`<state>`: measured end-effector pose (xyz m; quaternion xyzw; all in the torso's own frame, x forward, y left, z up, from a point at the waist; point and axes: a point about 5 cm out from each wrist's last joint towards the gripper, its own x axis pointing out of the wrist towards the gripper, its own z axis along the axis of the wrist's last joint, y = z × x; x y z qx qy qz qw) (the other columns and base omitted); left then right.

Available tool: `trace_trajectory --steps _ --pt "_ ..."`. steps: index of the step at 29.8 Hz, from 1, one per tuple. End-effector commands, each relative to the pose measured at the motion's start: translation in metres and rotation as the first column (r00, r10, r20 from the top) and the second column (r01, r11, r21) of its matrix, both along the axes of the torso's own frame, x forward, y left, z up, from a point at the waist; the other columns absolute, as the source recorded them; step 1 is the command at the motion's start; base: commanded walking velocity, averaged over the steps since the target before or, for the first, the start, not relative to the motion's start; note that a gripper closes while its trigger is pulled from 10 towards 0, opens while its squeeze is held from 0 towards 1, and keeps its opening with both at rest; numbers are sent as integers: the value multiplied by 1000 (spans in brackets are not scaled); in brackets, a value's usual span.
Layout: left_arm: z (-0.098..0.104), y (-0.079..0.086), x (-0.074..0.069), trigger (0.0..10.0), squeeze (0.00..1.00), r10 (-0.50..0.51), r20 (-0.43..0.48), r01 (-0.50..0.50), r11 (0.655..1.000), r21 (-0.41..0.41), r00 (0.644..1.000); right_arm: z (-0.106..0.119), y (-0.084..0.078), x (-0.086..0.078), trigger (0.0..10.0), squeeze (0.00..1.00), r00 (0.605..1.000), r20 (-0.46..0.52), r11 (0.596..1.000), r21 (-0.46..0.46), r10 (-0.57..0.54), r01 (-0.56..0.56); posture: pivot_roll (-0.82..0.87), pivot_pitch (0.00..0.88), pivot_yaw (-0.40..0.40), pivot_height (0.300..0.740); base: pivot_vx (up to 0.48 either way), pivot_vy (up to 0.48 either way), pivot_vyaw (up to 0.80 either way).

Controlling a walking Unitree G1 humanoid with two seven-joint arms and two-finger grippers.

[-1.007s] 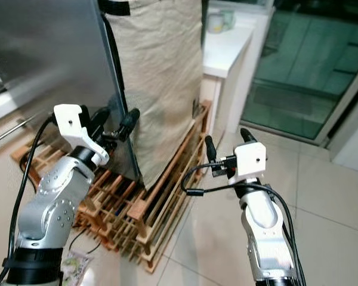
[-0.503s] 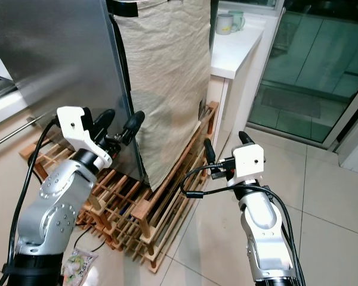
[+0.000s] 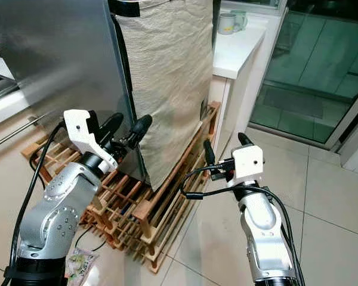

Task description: Restocking fridge

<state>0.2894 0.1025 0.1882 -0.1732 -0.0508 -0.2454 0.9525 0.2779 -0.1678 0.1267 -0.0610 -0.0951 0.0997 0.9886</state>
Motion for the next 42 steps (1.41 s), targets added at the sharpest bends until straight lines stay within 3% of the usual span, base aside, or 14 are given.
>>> trace_trajectory --steps 1,16,26,31,33,39,42 --pt "4 -3 -2 10000 0 -33 10 33 999 -4 999 2 -2 1 10000 0 1000 14 1000 18 -4 4 -196 0 57 740 0 0 0" --pt "6 -9 4 10000 0 -49 11 49 999 2 999 2 -2 0 10000 0 1000 17 1000 19 -7 7 -204 0 65 740 0 0 0" --pt "6 -22 12 10000 0 -88 9 88 996 4 996 3 -3 0 10000 0 1000 18 1000 13 -3 3 -213 0 65 740 0 0 0" --pt "7 -39 27 10000 0 -116 -11 116 993 17 993 -19 -2 -7 10000 0 986 -144 996 8 84 -83 -221 0 61 740 0 0 0" --pt "9 -44 29 10000 0 -130 -11 130 991 12 991 -23 -4 -8 10000 0 983 -165 996 7 84 -84 -225 0 60 740 0 0 0" --pt "28 -98 36 10000 0 -308 4 308 948 -79 951 -53 -17 -14 10000 0 916 -399 999 11 47 -46 -272 0 83 740 0 0 0" --pt "32 -106 39 10000 0 -328 4 327 941 -93 945 -50 -19 -15 10000 0 920 -388 999 7 49 -50 -286 0 90 740 0 0 0"
